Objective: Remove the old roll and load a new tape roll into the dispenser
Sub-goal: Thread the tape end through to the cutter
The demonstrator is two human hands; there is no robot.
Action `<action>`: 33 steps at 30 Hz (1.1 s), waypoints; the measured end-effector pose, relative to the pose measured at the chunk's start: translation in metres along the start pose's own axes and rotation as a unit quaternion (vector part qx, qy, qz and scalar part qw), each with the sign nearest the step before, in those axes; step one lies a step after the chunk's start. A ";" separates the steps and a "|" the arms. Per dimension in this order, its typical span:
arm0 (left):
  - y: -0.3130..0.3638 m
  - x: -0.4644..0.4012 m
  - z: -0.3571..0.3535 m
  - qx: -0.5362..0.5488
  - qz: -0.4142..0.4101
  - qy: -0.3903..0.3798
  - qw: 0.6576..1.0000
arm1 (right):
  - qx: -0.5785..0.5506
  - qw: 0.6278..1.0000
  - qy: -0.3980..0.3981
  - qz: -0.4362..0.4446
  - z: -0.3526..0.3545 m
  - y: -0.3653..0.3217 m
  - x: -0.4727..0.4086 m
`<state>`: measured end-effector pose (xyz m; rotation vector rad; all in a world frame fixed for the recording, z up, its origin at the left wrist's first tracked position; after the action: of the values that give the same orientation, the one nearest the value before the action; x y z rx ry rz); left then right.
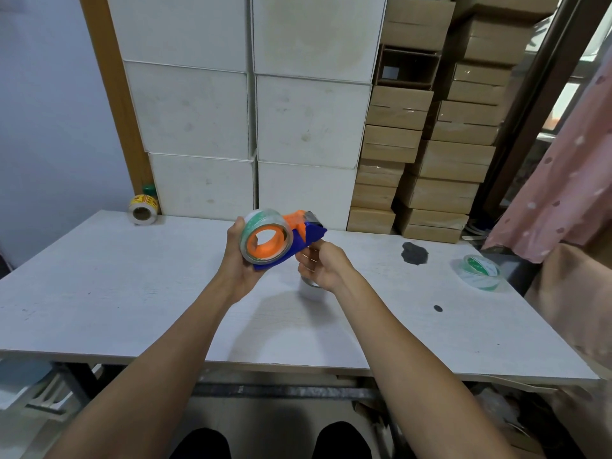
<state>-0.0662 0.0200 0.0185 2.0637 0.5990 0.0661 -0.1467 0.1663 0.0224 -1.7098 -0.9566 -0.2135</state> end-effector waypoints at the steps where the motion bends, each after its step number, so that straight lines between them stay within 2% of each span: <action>1: -0.002 0.000 -0.002 0.004 0.001 0.004 1.000 | -0.009 1.000 -0.002 -0.002 0.000 0.000 0.000; 7: -0.009 0.002 -0.013 0.013 -0.001 0.006 1.000 | -0.103 0.993 -0.043 -0.031 0.000 0.004 -0.004; 11: -0.016 0.007 -0.022 0.041 0.005 0.005 0.999 | -0.158 0.985 -0.075 -0.016 -0.003 0.005 -0.006; 18: -0.026 0.011 -0.043 0.125 0.063 0.015 0.990 | -0.161 0.986 -0.049 0.005 -0.002 0.003 -0.011; 25: -0.036 0.010 -0.051 0.152 0.123 0.064 0.979 | -0.144 0.987 -0.069 0.020 -0.001 0.001 -0.005; 28: -0.040 0.008 -0.043 0.081 0.151 0.054 0.984 | -0.158 0.985 -0.060 0.020 0.001 0.001 -0.002; 30: -0.038 0.008 -0.034 -0.030 0.160 0.054 0.985 | -0.167 0.984 -0.057 0.021 0.003 0.000 0.000; 33: -0.033 0.008 -0.022 -0.201 0.138 0.048 0.969 | -0.164 0.984 -0.066 0.025 0.007 -0.003 0.007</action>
<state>-0.0784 0.0550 0.0025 1.7399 0.3184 0.4190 -0.1462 0.1759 0.0262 -2.0694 -1.0155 -0.2379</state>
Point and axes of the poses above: each hand's wrist, its own x-axis away from the middle knuckle, its own z-axis out of the back of the hand, y = z × x, the point moved 4 cm from there along -x, towards the middle knuckle, and after that the axes turned 12 degrees about -z, right-handed, at the moved point
